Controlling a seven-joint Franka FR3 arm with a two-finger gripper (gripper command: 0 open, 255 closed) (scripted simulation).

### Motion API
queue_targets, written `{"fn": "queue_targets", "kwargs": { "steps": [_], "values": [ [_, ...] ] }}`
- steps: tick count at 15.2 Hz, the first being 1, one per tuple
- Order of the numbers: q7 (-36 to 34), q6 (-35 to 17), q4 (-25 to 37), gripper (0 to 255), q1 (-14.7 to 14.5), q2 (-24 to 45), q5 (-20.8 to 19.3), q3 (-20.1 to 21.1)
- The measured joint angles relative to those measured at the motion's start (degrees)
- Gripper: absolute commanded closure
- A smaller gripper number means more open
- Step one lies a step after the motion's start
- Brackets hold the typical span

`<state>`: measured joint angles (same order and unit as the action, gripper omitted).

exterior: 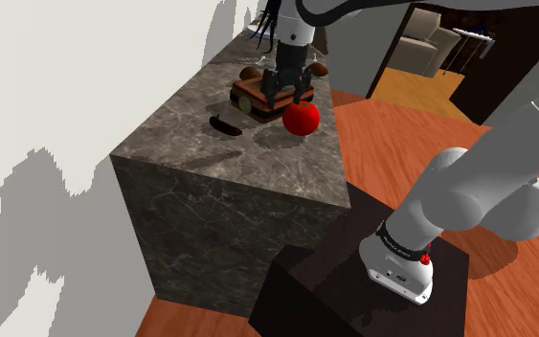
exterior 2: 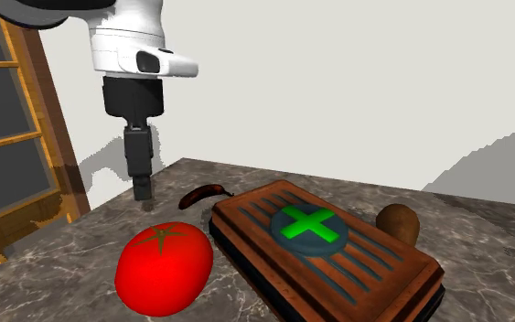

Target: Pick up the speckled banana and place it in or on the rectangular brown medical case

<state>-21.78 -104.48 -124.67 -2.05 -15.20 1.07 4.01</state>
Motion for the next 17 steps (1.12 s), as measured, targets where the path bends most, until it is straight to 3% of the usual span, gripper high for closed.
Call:
{"fn": "queue_targets", "kwargs": {
  "steps": [6, 15, 17],
  "values": [
    [-5.3, -2.6, 10.5, 0, -1.0, 13.3, -0.5, 2.1],
    [-12.8, -0.5, 32.9, 0, -3.9, 34.3, -2.8, 3.6],
    [-13.2, -0.9, 34.4, 0, -4.1, 36.2, -3.0, 3.5]
  ]
}}
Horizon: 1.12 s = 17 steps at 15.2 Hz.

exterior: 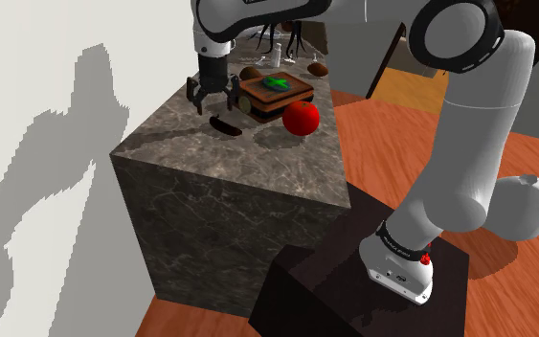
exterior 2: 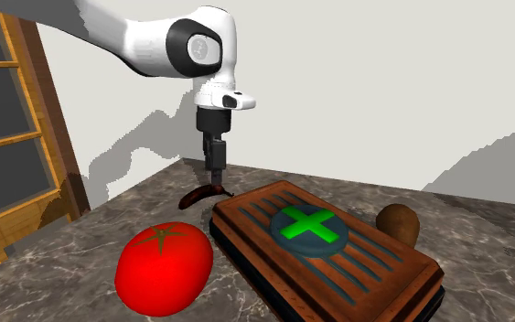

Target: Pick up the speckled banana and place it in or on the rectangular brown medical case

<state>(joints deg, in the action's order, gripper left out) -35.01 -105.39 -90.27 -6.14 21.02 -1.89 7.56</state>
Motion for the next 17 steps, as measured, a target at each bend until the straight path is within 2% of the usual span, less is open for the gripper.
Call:
{"fn": "queue_targets", "kwargs": {
  "steps": [6, 13, 14, 17],
  "values": [
    [-0.4, -3.8, -2.8, 0, -0.2, 1.0, -0.2, 0.0],
    [-0.4, -4.4, -3.3, 0, -0.1, 1.1, -0.2, 0.0],
    [-0.4, -4.4, -3.3, 255, -0.1, 1.1, -0.2, 0.0],
    [-0.4, -4.4, -3.3, 255, -0.1, 1.1, -0.2, 0.0]
  ]
}}
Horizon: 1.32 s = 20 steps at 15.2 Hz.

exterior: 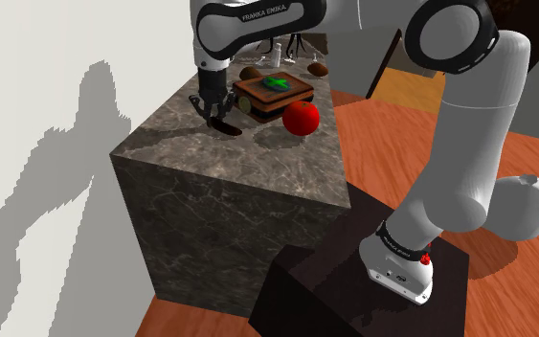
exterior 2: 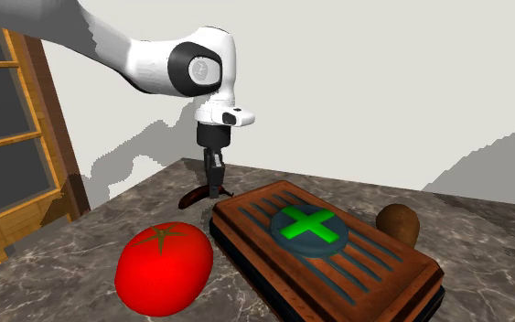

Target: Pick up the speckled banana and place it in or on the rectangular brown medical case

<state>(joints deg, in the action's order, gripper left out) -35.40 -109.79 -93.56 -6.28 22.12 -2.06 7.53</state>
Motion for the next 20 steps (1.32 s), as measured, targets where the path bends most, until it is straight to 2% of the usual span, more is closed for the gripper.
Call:
{"fn": "queue_targets", "kwargs": {
  "steps": [8, 20],
  "values": [
    [0.0, 0.3, 0.2, 255, 0.0, -0.1, 0.0, 0.0],
    [0.0, 8.4, 6.4, 255, -0.1, -2.0, 0.3, 0.2]
  ]
}}
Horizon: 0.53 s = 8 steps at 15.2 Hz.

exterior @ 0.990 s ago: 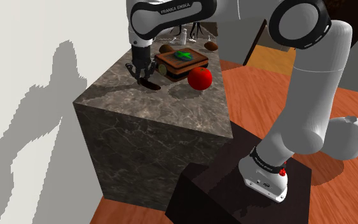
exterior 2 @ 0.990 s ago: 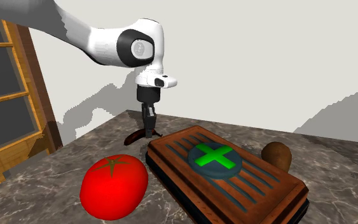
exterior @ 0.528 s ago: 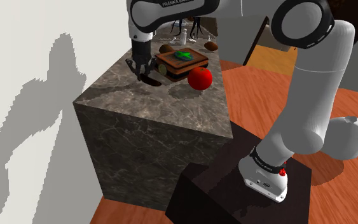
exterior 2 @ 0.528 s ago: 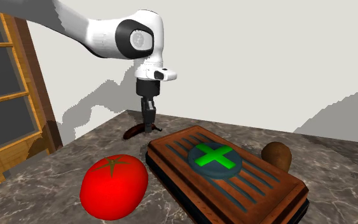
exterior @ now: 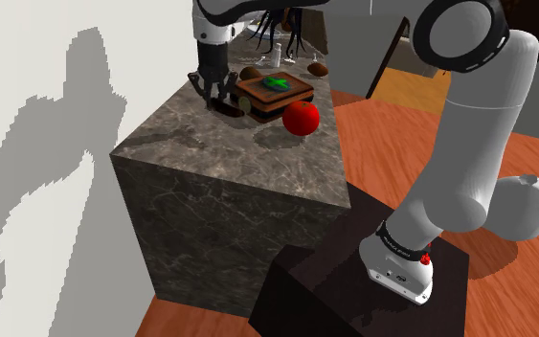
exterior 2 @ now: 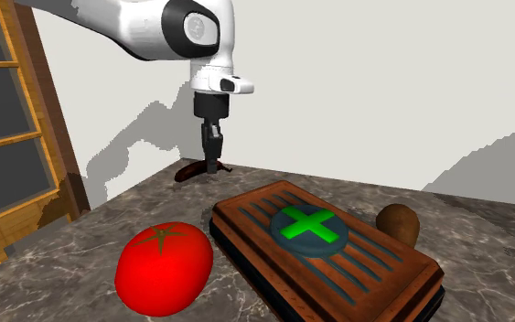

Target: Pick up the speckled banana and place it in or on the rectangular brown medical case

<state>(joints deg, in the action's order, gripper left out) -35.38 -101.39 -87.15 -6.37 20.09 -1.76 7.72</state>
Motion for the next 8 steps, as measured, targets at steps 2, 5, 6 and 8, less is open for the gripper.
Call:
{"fn": "queue_targets", "kwargs": {
  "steps": [2, 5, 6, 8],
  "values": [
    [0.2, 1.4, 1.4, 255, 0.1, 0.0, 0.0, 0.0],
    [0.1, 3.6, 3.4, 255, 0.0, -0.2, 0.0, 0.0],
    [0.2, 4.3, 4.0, 255, 0.0, -0.3, 0.1, 0.0],
    [0.0, 5.8, 5.4, 255, -0.1, -0.4, 0.1, 0.1]
  ]
}}
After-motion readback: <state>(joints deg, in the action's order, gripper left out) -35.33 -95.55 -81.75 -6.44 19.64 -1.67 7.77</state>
